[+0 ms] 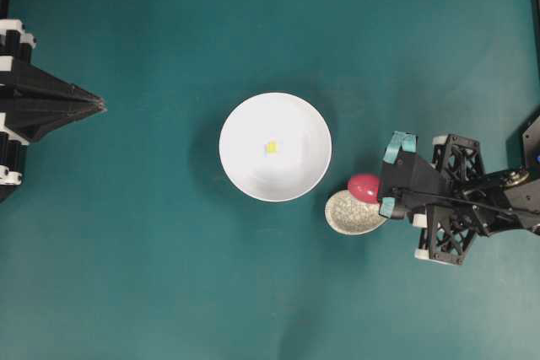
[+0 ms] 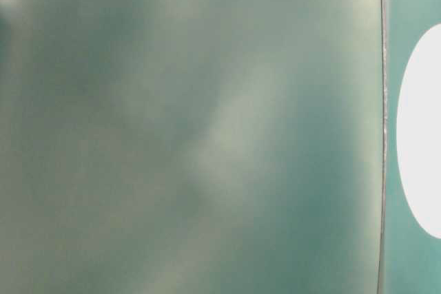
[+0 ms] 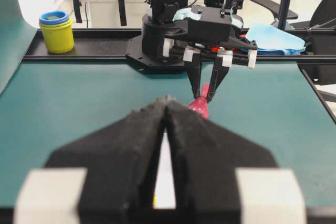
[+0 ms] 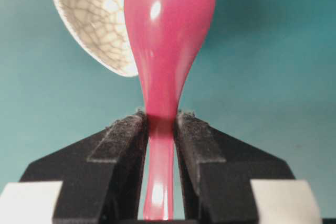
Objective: Scoop the yellow hexagonal prism block from the bowl with a spoon using the right arm.
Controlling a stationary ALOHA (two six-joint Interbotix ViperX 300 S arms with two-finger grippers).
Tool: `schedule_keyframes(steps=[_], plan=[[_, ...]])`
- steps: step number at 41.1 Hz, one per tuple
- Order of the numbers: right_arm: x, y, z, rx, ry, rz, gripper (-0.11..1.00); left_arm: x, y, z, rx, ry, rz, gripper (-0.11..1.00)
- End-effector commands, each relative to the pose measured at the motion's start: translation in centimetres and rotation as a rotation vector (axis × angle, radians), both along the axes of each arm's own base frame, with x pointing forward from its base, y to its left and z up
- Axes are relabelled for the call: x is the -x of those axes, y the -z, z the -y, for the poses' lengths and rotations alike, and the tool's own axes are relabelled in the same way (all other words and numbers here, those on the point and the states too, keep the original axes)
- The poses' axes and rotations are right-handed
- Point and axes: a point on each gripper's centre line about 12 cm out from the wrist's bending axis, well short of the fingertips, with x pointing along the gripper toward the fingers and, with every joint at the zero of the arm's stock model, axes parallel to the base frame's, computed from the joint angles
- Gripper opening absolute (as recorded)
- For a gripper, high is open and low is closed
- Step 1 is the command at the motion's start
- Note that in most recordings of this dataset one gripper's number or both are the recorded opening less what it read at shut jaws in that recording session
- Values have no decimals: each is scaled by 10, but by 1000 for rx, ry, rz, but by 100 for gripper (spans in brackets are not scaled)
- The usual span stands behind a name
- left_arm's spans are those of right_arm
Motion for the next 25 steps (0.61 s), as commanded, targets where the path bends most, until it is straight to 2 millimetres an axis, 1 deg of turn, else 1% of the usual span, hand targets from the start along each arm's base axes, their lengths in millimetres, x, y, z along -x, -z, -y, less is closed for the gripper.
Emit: schedule_keyframes(steps=[1, 6, 15, 25], plan=[[-4, -9, 0, 17, -6, 9, 24, -3, -12, 0, -3, 1, 32, 6], [-3, -9, 1, 57, -32, 4, 24, -3, -12, 0, -3, 1, 32, 6], [-4, -11, -7, 121, -133, 23, 24, -3, -12, 0, -2, 0, 32, 6], [-4, -11, -6, 154, -179, 12, 24, -3, -12, 0, -3, 1, 34, 6]])
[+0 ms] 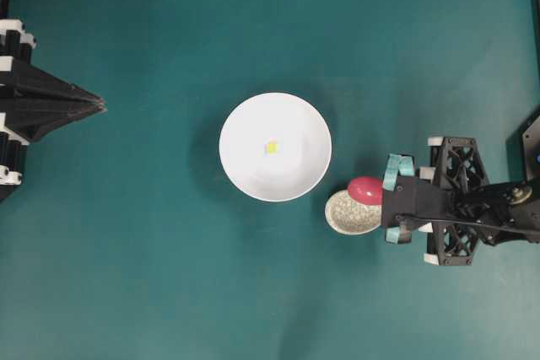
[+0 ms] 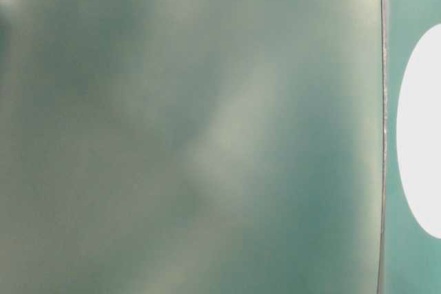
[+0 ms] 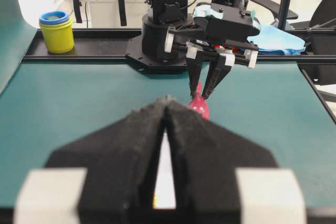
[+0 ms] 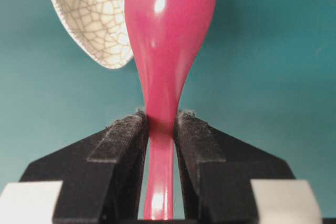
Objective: Scoop the yellow hexagonal prism block from the bowl with a spoon using the right arm.
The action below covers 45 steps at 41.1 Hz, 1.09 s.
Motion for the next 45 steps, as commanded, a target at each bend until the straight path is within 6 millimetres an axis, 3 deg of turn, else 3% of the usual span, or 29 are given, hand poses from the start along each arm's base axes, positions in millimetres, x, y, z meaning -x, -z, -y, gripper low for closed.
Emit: schedule_keyframes(steps=[1, 32, 45], plan=[[-6, -10, -2, 5, -17, 29, 25, -3, -12, 0, -3, 1, 34, 6], [-9, -10, 0, 147, -301, -53, 24, -3, -12, 0, -2, 0, 34, 6], [-18, -12, -2, 187, -334, -62, 24, -2, -12, 0, -3, 1, 35, 6]])
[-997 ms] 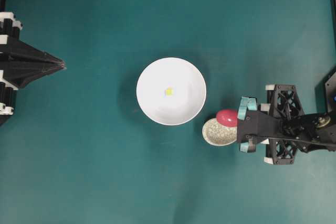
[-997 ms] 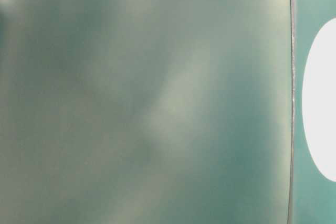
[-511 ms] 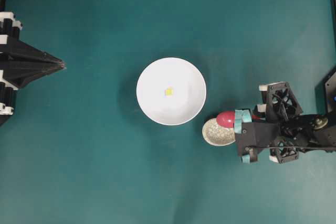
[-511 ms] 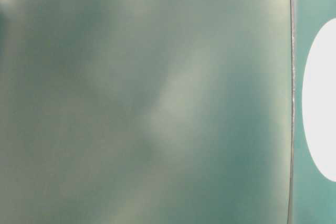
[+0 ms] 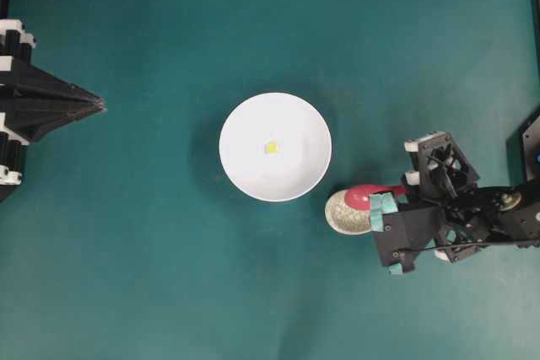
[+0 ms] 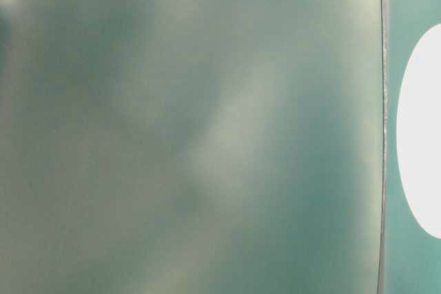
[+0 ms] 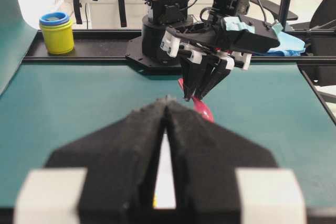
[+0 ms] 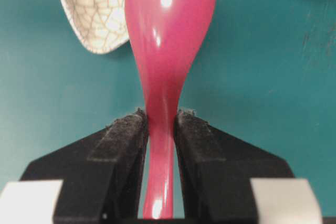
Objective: Scoop the yellow hexagonal prism block from the bowl with a spoon using the right arm.
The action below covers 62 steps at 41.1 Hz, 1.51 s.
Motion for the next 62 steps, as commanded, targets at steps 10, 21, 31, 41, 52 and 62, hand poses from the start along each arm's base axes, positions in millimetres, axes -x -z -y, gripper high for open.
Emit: schedule_keyframes(steps=[10, 21, 31, 41, 52, 62], plan=[[-13, -10, -2, 35, -11, 20, 25, -3, -11, 0, -3, 1, 31, 6], [-12, -8, -10, 34, -28, 14, 25, -3, -11, 0, -3, 1, 31, 6], [-15, 0, -14, 44, -27, -13, 24, -3, -11, 0, -3, -1, 31, 6], [-14, 0, -15, 36, -18, -20, 24, -3, -11, 0, -3, 1, 31, 6], [-13, 1, -15, 26, -11, -26, 25, -3, -11, 0, -2, 0, 31, 6], [-13, 1, -15, 26, -12, -25, 45, -3, -11, 0, -3, 1, 31, 6]])
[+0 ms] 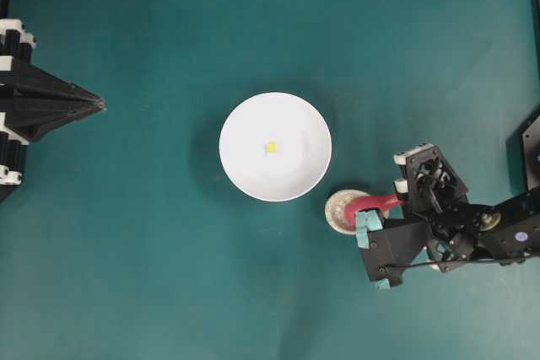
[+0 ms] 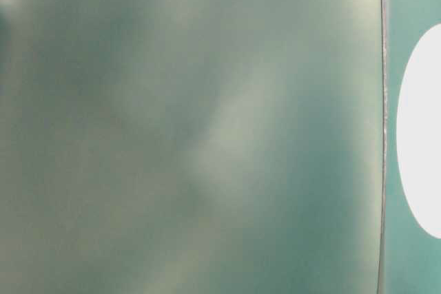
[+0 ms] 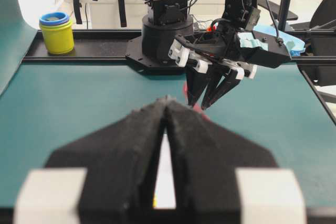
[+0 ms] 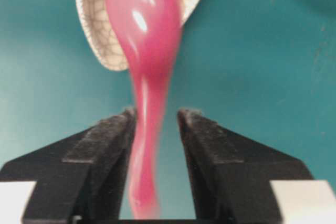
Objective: Scoop the yellow hexagonal prism block from the bowl with a spoon using the right arm.
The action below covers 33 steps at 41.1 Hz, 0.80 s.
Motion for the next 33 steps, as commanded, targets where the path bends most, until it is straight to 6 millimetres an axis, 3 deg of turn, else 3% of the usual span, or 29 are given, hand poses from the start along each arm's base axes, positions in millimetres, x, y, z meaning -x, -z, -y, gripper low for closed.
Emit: schedule_keyframes(steps=[1, 15, 24, 33], plan=[[-4, -9, -4, -15, -3, 31, 47, -3, -11, 0, -5, 1, 31, 6], [-2, -9, -4, -34, 16, 38, 50, -3, -11, 0, -5, 1, 31, 6], [5, -8, -11, -227, 126, 178, 50, -3, -11, 0, -5, 1, 31, 6], [29, -9, -5, -404, 222, 306, 49, -3, -11, 0, -5, 1, 31, 6]])
